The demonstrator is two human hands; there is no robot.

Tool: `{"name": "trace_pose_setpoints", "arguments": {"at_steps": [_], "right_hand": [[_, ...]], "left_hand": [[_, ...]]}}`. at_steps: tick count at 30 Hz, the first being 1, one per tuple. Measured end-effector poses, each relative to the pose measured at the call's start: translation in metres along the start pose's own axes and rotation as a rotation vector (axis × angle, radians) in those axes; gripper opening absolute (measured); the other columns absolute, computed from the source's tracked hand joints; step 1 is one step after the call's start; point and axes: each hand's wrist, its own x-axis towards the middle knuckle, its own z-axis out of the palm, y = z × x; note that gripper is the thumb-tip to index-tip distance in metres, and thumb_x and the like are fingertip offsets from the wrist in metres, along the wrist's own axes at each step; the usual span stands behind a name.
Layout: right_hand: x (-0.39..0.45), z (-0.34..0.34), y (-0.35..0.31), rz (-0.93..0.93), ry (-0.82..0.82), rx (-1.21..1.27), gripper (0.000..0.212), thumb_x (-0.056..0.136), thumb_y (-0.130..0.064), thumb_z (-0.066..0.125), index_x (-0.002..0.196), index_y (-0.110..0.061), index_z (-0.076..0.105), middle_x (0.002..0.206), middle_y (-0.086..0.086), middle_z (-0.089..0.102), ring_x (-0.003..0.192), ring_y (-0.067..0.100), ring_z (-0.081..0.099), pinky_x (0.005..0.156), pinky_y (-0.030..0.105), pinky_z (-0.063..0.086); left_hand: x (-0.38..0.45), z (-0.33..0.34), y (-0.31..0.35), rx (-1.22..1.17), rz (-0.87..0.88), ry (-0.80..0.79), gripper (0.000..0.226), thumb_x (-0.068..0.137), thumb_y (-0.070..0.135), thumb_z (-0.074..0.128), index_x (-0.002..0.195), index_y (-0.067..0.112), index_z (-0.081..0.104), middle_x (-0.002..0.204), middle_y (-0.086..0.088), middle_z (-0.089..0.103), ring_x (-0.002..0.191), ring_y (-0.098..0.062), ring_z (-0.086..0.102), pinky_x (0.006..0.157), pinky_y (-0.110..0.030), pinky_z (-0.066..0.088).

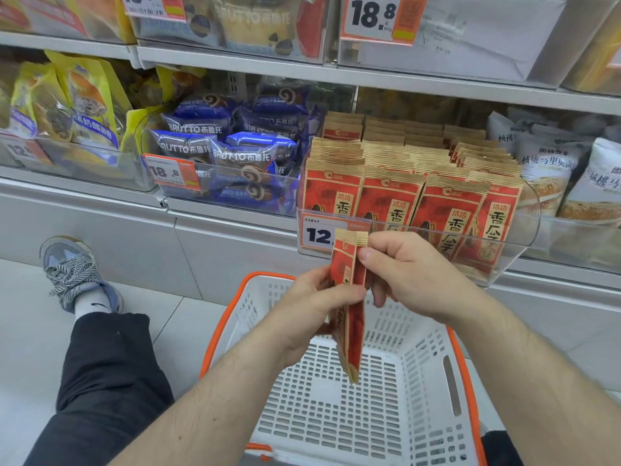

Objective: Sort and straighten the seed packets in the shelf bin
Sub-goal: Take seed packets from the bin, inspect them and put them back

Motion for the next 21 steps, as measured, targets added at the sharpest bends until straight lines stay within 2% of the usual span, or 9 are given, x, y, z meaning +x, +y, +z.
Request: {"name": "trace_pose_setpoints", "arguments": {"at_steps": [3,5,8,9,11,17,19,21], "right_hand": [[0.001,0.004,0.002,0.009,-0.02,0.074,0.03,0.104,-0.015,0.046,0.084,0.0,0.063,0.063,0.005,0.064,0.049,0.017,0.056,0.047,0.015,0.037],[0.001,0.005,0.001,0.01,-0.028,0.137,0.03,0.104,-0.012,0.045,0.087,0.006,0.061,0.062,0.004,0.063,0.046,0.016,0.054,0.047,0.017,0.037],[0.0,0.004,0.0,-0.007,-0.064,0.244,0.032,0.104,-0.009,0.044,0.085,0.013,0.056,0.061,0.007,0.062,0.043,0.015,0.05,0.046,0.023,0.036],[0.0,0.004,0.0,-0.009,-0.076,0.276,0.031,0.104,-0.009,0.043,0.085,0.012,0.057,0.06,0.008,0.061,0.043,0.015,0.05,0.045,0.024,0.035],[-0.001,0.004,0.0,-0.007,-0.097,0.327,0.03,0.104,-0.008,0.043,0.085,0.009,0.058,0.06,0.009,0.06,0.041,0.014,0.049,0.045,0.025,0.034],[-0.002,0.003,-0.001,-0.005,-0.13,0.373,0.03,0.104,-0.009,0.042,0.083,0.005,0.058,0.059,0.009,0.059,0.041,0.013,0.048,0.045,0.024,0.033],[-0.003,0.003,-0.003,-0.009,-0.111,0.339,0.032,0.104,-0.01,0.043,0.08,0.005,0.059,0.058,0.008,0.059,0.041,0.014,0.049,0.045,0.025,0.035],[-0.004,0.004,-0.006,-0.011,-0.075,0.251,0.033,0.103,-0.015,0.049,0.077,-0.001,0.062,0.059,0.007,0.062,0.044,0.015,0.052,0.046,0.025,0.038]], "left_hand": [[0.002,0.004,0.001,-0.075,0.114,0.115,0.054,0.068,0.028,0.072,0.12,0.02,0.064,0.101,0.001,0.072,0.078,-0.01,0.069,0.071,-0.033,0.051],[0.003,0.002,0.001,-0.132,0.143,0.135,0.068,0.062,0.029,0.077,0.127,0.016,0.06,0.104,-0.002,0.072,0.083,-0.016,0.071,0.068,-0.037,0.052],[0.007,-0.003,-0.002,-0.25,0.098,0.084,0.08,0.062,0.037,0.076,0.129,0.0,0.053,0.101,-0.025,0.066,0.099,-0.046,0.066,0.072,-0.048,0.05],[0.008,-0.004,-0.003,-0.307,0.07,0.053,0.076,0.066,0.038,0.074,0.124,-0.005,0.051,0.101,-0.033,0.063,0.106,-0.056,0.06,0.076,-0.053,0.047],[0.01,-0.004,-0.005,-0.369,0.019,0.015,0.062,0.072,0.037,0.071,0.115,-0.004,0.052,0.1,-0.036,0.06,0.113,-0.065,0.05,0.085,-0.059,0.044],[0.01,-0.005,-0.006,-0.307,0.065,-0.004,0.06,0.072,0.036,0.07,0.114,-0.002,0.052,0.101,-0.037,0.06,0.114,-0.065,0.049,0.094,-0.077,0.039],[0.007,-0.003,-0.001,-0.278,0.051,0.039,0.066,0.07,0.036,0.071,0.117,-0.006,0.051,0.1,-0.034,0.062,0.107,-0.058,0.058,0.084,-0.069,0.048],[0.003,-0.002,0.002,-0.28,0.038,0.121,0.07,0.069,0.033,0.069,0.125,-0.005,0.051,0.094,-0.023,0.067,0.089,-0.038,0.069,0.067,-0.05,0.055]]}}
